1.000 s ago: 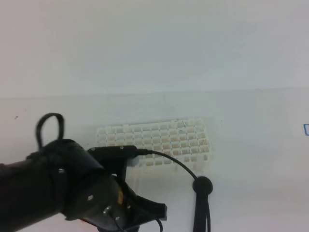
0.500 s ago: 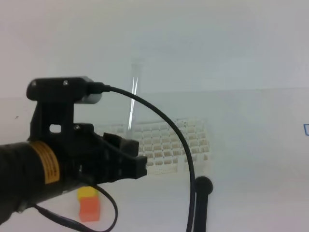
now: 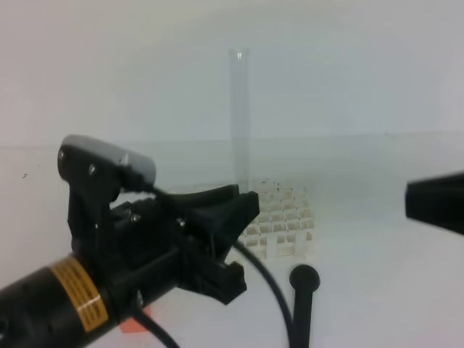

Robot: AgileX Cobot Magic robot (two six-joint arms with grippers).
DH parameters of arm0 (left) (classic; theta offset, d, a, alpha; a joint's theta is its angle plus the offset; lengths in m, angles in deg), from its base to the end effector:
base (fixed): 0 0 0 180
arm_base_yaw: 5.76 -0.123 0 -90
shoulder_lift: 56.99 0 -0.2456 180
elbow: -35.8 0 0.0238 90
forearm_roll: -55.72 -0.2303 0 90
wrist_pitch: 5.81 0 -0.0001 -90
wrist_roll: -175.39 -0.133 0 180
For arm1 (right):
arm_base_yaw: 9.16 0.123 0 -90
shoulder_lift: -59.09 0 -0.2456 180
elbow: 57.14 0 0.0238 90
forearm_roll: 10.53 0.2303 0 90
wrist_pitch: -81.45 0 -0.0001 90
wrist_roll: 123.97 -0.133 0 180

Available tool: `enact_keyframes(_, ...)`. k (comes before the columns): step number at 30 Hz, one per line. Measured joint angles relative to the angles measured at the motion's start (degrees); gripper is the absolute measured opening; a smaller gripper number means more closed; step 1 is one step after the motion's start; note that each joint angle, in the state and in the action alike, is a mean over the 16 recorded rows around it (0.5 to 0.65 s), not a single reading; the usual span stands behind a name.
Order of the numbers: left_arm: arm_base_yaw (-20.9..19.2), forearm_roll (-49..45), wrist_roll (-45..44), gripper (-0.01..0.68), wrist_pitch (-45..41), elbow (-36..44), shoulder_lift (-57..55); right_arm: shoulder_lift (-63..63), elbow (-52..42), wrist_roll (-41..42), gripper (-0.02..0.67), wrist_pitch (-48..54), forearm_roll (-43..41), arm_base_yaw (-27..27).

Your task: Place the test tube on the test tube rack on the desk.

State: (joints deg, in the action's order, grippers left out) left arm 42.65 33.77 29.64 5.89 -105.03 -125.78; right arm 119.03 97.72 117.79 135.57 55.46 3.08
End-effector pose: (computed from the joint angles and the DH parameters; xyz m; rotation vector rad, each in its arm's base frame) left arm 0.1712 -0.2080 0.2871 0.5986 1.6655 -0.8523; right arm 0.1606 0.1356 0.3420 -0.8690 1.7410 0.8619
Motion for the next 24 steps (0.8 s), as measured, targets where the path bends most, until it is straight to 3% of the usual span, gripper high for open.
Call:
enact_keyframes(7, 0.0, -0.1, -0.3, 0.112, 15.8, 5.8, -1.3, 7.2, 3.2, 10.5, 0.185, -2.4, 9.3, 2.5)
enact_keyframes(15, 0.0, -0.2, -1.0, 0.112, 23.5, 7.2, -4.4, 14.3, 6.1, 17.8, 0.364, -5.2, 17.8, 6.3)
enact_keyframes(24, 0.0, -0.3, -2.1, 0.111, 27.8, 7.2, -6.5, 20.7, 9.8, 19.5, 0.408, -8.9, 21.1, 10.5)
